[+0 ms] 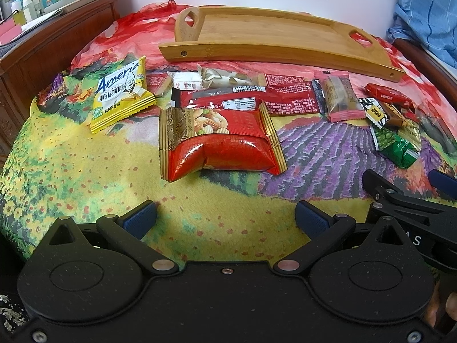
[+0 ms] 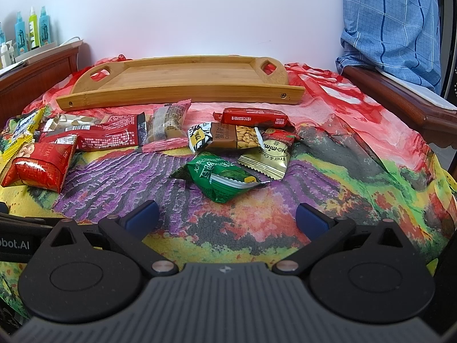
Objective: Organize snacks
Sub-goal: 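Grasp the red nut bag with the left gripper while the right gripper grasps the green candy packet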
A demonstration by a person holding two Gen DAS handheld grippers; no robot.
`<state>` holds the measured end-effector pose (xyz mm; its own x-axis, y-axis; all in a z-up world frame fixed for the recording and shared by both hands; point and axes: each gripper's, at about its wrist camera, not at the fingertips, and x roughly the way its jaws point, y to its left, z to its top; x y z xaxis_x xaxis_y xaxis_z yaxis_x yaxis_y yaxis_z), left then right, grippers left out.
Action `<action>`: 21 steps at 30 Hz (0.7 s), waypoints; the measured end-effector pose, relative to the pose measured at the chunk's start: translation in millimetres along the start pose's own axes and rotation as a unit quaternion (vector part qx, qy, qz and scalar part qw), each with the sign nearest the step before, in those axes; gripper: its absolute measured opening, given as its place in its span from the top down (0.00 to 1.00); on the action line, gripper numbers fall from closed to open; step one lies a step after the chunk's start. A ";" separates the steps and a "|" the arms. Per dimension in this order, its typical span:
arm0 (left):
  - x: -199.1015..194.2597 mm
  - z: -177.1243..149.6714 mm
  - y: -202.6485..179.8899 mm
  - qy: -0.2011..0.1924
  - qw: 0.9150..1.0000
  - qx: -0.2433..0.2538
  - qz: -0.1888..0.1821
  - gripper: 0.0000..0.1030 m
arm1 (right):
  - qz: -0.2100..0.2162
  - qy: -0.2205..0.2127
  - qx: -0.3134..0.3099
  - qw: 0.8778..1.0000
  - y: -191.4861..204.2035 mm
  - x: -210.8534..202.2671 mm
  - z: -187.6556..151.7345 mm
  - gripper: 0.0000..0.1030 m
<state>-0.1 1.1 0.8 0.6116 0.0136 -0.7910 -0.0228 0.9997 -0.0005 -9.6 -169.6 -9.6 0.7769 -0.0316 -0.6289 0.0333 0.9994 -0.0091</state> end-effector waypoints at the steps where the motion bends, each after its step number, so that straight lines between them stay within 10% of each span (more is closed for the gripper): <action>1: -0.7 -0.5 -0.3 -0.001 1.000 0.000 0.000 0.00 | 0.000 0.000 0.000 1.000 -0.1 0.5 -0.7 0.00; 21: -19.3 9.0 4.8 -0.062 0.998 -0.014 -0.023 0.17 | 0.038 -0.039 0.040 0.998 -18.2 -13.7 16.3 0.10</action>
<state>-4.9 5.8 21.6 0.7053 -0.0281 -0.7083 -0.0139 0.9985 -0.0535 -10.6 -187.5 11.8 0.8251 0.0408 -0.5635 0.0199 0.9947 0.1012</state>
